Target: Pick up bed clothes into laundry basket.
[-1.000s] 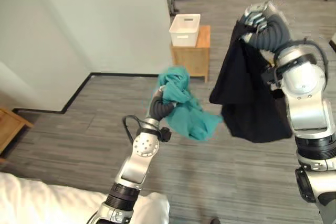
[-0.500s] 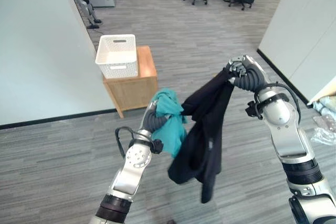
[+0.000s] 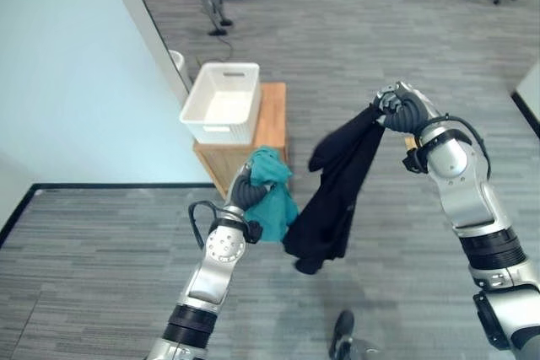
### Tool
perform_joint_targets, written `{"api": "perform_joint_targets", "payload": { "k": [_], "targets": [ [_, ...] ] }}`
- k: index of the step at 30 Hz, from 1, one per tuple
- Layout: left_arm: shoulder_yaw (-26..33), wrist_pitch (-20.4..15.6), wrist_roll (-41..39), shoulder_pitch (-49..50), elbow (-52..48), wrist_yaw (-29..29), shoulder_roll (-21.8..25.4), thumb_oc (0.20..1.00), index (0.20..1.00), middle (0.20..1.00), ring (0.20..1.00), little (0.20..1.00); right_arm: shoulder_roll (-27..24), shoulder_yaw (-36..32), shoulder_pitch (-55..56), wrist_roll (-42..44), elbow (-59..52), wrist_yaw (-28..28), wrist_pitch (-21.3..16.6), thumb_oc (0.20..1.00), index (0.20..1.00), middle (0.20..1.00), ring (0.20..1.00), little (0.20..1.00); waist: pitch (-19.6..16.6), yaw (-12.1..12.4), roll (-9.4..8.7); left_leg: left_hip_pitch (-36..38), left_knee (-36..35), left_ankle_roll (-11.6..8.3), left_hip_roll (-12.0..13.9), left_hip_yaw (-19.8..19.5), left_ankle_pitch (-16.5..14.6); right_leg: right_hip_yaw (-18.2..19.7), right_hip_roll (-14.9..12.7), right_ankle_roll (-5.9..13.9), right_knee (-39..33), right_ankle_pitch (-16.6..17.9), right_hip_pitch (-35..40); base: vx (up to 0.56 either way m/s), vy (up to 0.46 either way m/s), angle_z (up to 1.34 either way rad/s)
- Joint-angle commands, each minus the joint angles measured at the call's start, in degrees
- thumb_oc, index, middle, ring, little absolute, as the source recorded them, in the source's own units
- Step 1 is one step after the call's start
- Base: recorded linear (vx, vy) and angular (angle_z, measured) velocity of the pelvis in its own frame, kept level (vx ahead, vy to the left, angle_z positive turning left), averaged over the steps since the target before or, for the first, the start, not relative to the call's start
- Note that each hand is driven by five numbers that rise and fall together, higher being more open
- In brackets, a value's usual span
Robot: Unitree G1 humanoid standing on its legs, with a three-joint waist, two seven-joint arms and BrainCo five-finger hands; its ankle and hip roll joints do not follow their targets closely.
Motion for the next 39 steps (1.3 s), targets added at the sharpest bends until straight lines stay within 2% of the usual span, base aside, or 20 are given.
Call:
{"api": "perform_joint_targets", "payload": {
  "k": [1, 2, 3, 4, 6, 7, 8, 10, 13, 15, 17, 18, 19, 20, 21, 22, 24, 26, 29, 39],
  "targets": [
    [-1.65, -4.68, 0.45, -0.92, -4.25, 1.07, 4.86, 0.200, 0.200, 0.200, 0.200, 0.200, -3.01, -1.82, -13.66, -1.81, 0.51, -4.02, -3.50, 0.200, 0.200, 0.200, 0.200, 0.200, -6.25, -1.16, -2.37, -4.89, -5.28, 2.43, 9.11, 14.15, -4.14, -7.20, -2.87, 8.22, -9.04, 3.84, 10.62, 0.28, -0.105, 0.74],
    [-1.61, -4.67, 0.45, -0.96, -4.25, 1.07, 4.86, 0.200, 0.200, 0.200, 0.200, 0.200, -2.99, -1.78, -13.76, -1.80, 0.56, -4.05, -3.51, 0.200, 0.200, 0.200, 0.200, 0.200, -6.26, -1.21, -2.56, -4.79, -5.74, 2.50, 8.81, 14.28, -3.75, -7.16, -3.07, 8.16, -9.04, 3.94, 10.50, 0.38, 0.072, 0.75],
    [-0.79, -4.47, 0.31, 0.64, -4.78, 0.77, 5.09, 0.200, 0.200, 0.200, 0.200, 0.200, -3.56, -1.56, -14.86, -1.73, 1.43, -3.90, -3.37, 0.200, 0.200, 0.200, 0.200, 0.200, -6.78, -1.28, -1.26, -3.53, -16.84, 2.70, 12.12, 16.63, 2.02, -7.96, -2.26, 8.46, -9.04, 2.70, 12.05, 0.25, 0.068, 0.52],
    [-0.68, -4.42, 0.30, 0.77, -4.90, 0.73, 5.03, 0.200, 0.200, 0.200, 0.200, 0.200, -3.52, -1.38, -14.95, -1.72, 1.50, -3.92, -3.37, 0.200, 0.200, 0.200, 0.200, 0.200, -6.63, -1.31, -1.35, -2.58, -18.37, 2.57, 11.64, 16.93, 2.86, -7.92, -2.37, 8.41, -9.04, 2.65, 12.30, 0.42, 0.178, 0.13],
    [0.18, -5.20, 0.57, 3.77, -6.41, 0.71, 5.33, 0.200, 0.200, 0.200, 0.200, 0.200, -3.48, -0.40, -17.20, -0.96, 3.01, -4.70, -3.48, 0.200, 0.200, 0.200, 0.200, 0.200, -6.90, -0.35, 0.30, -1.08, -39.27, 1.39, 14.71, 18.81, 14.55, -8.54, -2.40, 9.93, -9.04, 0.99, 14.97, 0.40, 0.209, -0.28],
    [0.24, -5.20, 0.57, 3.92, -6.51, 0.68, 5.30, 0.200, 0.200, 0.200, 0.200, 0.200, -3.43, -0.26, -17.27, -0.92, 3.14, -4.79, -3.53, 0.200, 0.200, 0.200, 0.200, 0.200, -6.91, -0.50, 0.44, -0.98, -39.56, 1.29, 14.75, 18.70, 14.84, -8.67, -2.27, 9.90, -9.04, 0.89, 15.07, 0.47, 0.230, -0.42],
    [0.15, -6.21, 0.41, 4.84, -6.48, 0.81, 5.69, 0.200, 0.200, 0.200, 0.200, 0.200, -5.10, 0.40, -18.98, -0.05, 2.50, -4.87, -3.32, 0.200, 0.200, 0.200, 0.200, 0.200, -6.84, -0.96, -0.35, -5.96, -39.57, 0.59, 19.64, 20.72, 16.06, -8.53, -3.95, 10.47, -9.04, -0.16, 16.53, 0.41, 0.177, -0.31],
    [0.27, -7.24, 0.00, 6.49, -6.09, 1.01, 5.71, 0.200, 0.200, 0.200, 0.200, 0.200, -6.71, -0.66, -18.61, 0.85, 0.68, -4.66, -3.19, 0.200, 0.200, 0.200, 0.200, 0.200, -7.50, -1.54, 0.05, -8.64, -39.57, 0.34, 21.45, 20.16, 16.78, -7.86, -4.39, 11.82, -9.04, -1.21, 18.63, 0.54, 0.223, 0.02],
    [1.40, -7.18, -0.34, 8.75, -5.74, 1.35, 5.48, 0.200, 0.200, 0.200, 0.200, 0.200, -5.64, -1.15, -18.58, -0.08, 0.40, -4.25, -3.24, 0.200, 0.200, 0.200, 0.200, 0.200, -7.54, -0.51, 1.52, -6.51, -39.57, -0.61, 18.43, 16.35, 16.57, -6.26, -4.31, 14.05, -9.04, -2.15, 21.28, 0.41, 0.239, -0.09],
    [2.45, -7.52, -1.73, 10.25, -5.73, 1.49, 6.57, 0.200, 0.200, 0.200, 0.200, 0.200, -6.06, -0.38, -21.89, -2.16, 0.85, -5.11, -2.59, 0.200, 0.200, 0.200, 0.200, 0.200, -8.31, 0.76, 1.37, -2.03, -39.57, -0.07, 12.42, 15.95, 16.88, -5.81, -7.85, 16.64, -8.25, -2.83, 24.88, 0.52, 0.485, -0.62],
    [3.29, -7.84, -3.18, 10.97, -5.70, 0.98, 7.84, 0.200, 0.200, 0.200, 0.200, 0.200, -7.28, 2.31, -26.69, -2.49, 4.58, -7.44, -2.39, 0.200, 0.200, 0.200, 0.200, 0.200, -7.87, 2.06, 1.18, 0.61, -39.57, 2.42, 9.89, 17.25, 15.98, -1.71, -10.99, 15.78, 10.50, -5.20, 19.11, 0.48, 0.617, -0.25],
    [2.87, -8.35, -3.80, 10.01, -3.13, 1.32, 7.61, 0.200, 0.200, 0.200, 0.200, 0.200, -8.62, 0.91, -26.10, -1.57, 3.29, -7.67, -1.81, 0.200, 0.200, 0.200, 0.200, 0.200, -7.48, 0.70, 2.48, 0.32, -39.57, 4.35, 9.22, 16.06, 15.12, 8.93, -4.87, 11.87, 24.46, -6.48, 8.66, 0.29, 0.477, -0.14],
    [2.86, -8.65, -4.18, 9.69, -2.60, 1.33, 7.50, 0.200, 0.200, 0.200, 0.200, 0.200, -9.48, 0.70, -26.37, -1.42, 3.29, -8.05, -1.19, 0.200, 0.200, 0.200, 0.200, 0.200, -7.50, 0.44, 2.85, 0.07, -39.57, 5.19, 8.38, 15.24, 14.73, 12.58, -0.90, 11.44, 27.30, -9.13, 4.65, 0.11, 0.266, 0.22],
    [2.87, -8.68, -4.18, 9.63, -2.55, 1.33, 7.46, 0.200, 0.200, 0.200, 0.200, 0.200, -9.51, 0.73, -26.42, -1.41, 3.28, -8.05, -1.17, 0.200, 0.200, 0.200, 0.200, 0.200, -7.81, 0.82, 2.98, -0.28, -39.57, 5.18, 8.69, 15.55, 14.86, 12.91, -0.61, 11.29, 27.53, -8.97, 3.92, 0.10, 0.152, 0.64],
    [2.51, -9.15, -4.47, 9.19, -1.46, 0.94, 7.25, 0.200, 0.200, 0.200, 0.200, 0.200, -9.96, -0.66, -26.73, -1.82, 1.99, -7.42, 0.18, 0.200, 0.200, 0.200, 0.200, 0.200, -8.21, 0.03, 2.53, -0.27, -39.57, 5.98, 6.57, 14.30, 13.80, 16.38, 4.83, 10.29, 24.05, -11.78, 1.82, 0.14, 0.106, 0.54],
    [2.21, -9.41, -4.40, 9.00, -0.51, 0.66, 7.18, 0.200, 0.200, 0.200, 0.200, 0.200, -10.44, -1.64, -26.49, -2.00, 0.53, -7.17, 0.72, 0.200, 0.200, 0.200, 0.200, 0.200, -8.11, -0.93, 2.01, 0.20, -39.57, 6.35, 5.06, 13.29, 13.07, 17.49, 6.82, 8.89, 21.44, -11.13, 0.58, 0.19, 0.106, 0.46],
    [2.05, -9.60, -4.38, 8.95, -0.09, 0.40, 7.25, 0.200, 0.200, 0.200, 0.200, 0.200, -11.03, -2.34, -26.30, -2.41, -0.69, -6.25, 1.27, 0.200, 0.200, 0.200, 0.200, 0.200, -8.39, -1.43, 1.79, 0.11, -39.57, 6.46, 4.39, 12.52, 12.49, 18.47, 8.20, 8.00, 16.85, -8.79, -0.47, 0.16, -0.017, 0.53],
    [-0.27, -9.19, -4.37, 10.38, 2.89, -0.42, 5.53, 0.200, 0.200, 0.200, 0.200, 0.200, -12.65, -5.56, -24.05, -6.53, -3.07, -2.96, 6.91, 0.200, 0.200, 0.200, 0.200, 0.200, -8.23, -4.49, -0.63, 1.01, -39.57, 6.88, 0.22, 7.89, 8.93, 25.38, 7.87, 5.46, -3.33, 2.06, -2.35, 0.31, -0.053, 1.11],
    [0.86, -9.07, -3.49, 10.89, 0.30, -1.79, 6.99, 0.200, 0.200, 0.200, 0.200, 0.200, -11.57, -5.00, -25.10, -2.91, -3.69, -5.38, 1.73, 0.200, 0.200, 0.200, 0.200, 0.200, -8.70, -4.26, -2.21, 3.34, -39.57, 6.91, -1.20, 7.11, 6.41, 16.28, 4.34, 6.61, -8.84, 5.78, 4.98, 0.15, -0.058, 1.40],
    [2.40, -11.08, -4.66, 14.03, 0.70, -0.16, 4.09, 0.200, 0.200, 0.200, 0.200, 0.200, -6.06, -1.52, -29.60, -5.34, -0.66, -3.16, 3.36, 0.200, 0.200, 0.200, 0.200, 0.200, -11.79, -4.33, 0.01, 5.53, -39.57, 7.00, -1.03, 6.51, 5.51, 13.06, 4.39, 5.96, -9.04, 3.59, 7.95, 0.07, -0.003, 0.19]
  ]
}}
